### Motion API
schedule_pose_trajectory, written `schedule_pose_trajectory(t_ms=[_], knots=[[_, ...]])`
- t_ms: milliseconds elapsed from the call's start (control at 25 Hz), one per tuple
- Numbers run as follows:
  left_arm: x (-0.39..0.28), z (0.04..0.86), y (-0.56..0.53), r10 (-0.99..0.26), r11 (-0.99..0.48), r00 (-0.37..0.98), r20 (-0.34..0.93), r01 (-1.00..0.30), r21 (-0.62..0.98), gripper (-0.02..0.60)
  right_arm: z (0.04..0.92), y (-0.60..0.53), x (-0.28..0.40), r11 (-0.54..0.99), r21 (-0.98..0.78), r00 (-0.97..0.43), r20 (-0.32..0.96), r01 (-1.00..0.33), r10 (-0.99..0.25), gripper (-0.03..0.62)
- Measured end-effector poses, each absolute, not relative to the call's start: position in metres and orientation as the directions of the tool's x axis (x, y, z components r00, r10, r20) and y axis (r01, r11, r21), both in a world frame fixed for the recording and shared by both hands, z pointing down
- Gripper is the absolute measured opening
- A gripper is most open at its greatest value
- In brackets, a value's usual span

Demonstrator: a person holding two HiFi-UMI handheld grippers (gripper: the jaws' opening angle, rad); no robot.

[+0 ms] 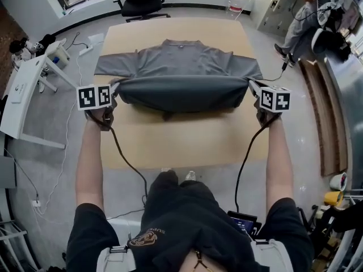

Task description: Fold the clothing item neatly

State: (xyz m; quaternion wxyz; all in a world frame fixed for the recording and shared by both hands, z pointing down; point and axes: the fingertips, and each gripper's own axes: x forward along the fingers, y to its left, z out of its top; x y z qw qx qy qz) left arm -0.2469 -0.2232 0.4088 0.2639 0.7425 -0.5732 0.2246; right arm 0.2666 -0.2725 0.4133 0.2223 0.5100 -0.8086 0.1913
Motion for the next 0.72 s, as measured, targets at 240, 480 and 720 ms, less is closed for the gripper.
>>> schedule_pose_trajectory(t_ms=[240,480,720], knots=[[-0.258,0.464,-0.286,-0.641,-0.243,0.26,0.722,-0.961,0.13,0.066,0.449,-0.321,0.255,0.353,-0.056,-0.308,0.628,-0.934,-0.715,0.035],[-0.263,0.53,-0.344,-0.535,-0.295,0.273,0.8,-0.947,0.126,0.072,0.508,-0.369,0.248,0.299,-0.033,-0.233,0.707,-0.954,-0.668,0.035],[-0.258,0.579,-0.391,-0.508,-0.258,0.262,0.82,-0.955,0.145,0.096,0.563,-0.415,0.254,0.264,-0.052,-0.209,0.76,-0.963,-0.615,0.036]])
